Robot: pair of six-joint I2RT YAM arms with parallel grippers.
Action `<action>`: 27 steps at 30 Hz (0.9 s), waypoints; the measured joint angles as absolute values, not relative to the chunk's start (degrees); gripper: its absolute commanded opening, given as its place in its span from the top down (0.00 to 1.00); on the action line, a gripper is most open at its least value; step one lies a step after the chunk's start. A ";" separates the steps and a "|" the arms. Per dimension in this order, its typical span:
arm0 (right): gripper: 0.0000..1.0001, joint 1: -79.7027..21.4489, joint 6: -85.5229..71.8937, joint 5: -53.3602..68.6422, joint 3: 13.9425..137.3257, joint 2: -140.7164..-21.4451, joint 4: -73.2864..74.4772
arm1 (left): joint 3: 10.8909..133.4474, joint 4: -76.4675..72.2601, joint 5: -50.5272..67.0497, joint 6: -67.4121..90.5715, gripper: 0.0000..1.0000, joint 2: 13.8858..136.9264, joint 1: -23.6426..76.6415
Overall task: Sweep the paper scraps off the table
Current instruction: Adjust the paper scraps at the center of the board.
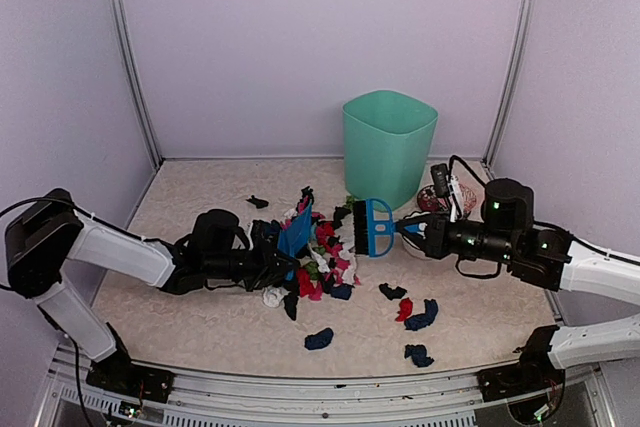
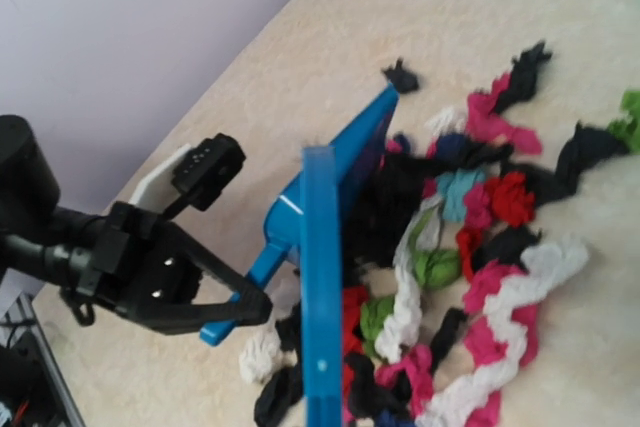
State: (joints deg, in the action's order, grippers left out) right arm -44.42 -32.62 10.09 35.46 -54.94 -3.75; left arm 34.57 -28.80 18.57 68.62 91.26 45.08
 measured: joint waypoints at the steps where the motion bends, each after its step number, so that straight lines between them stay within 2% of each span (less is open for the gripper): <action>1: 1.00 -44.42 -32.38 9.63 35.90 -54.54 -3.14 | 35.79 -26.96 18.22 68.05 1.00 90.39 45.34; 9: 1.00 -44.42 -29.02 6.50 39.81 -54.65 -1.61 | 43.38 -10.76 13.08 61.91 1.00 77.89 46.00; 16: 1.00 -44.38 -23.27 5.39 46.48 -62.08 -2.04 | 50.26 4.78 7.14 54.11 1.00 70.65 44.51; 27: 1.00 -44.23 -6.66 10.57 66.30 -84.82 -4.67 | 52.86 21.56 5.91 40.73 1.00 57.36 27.53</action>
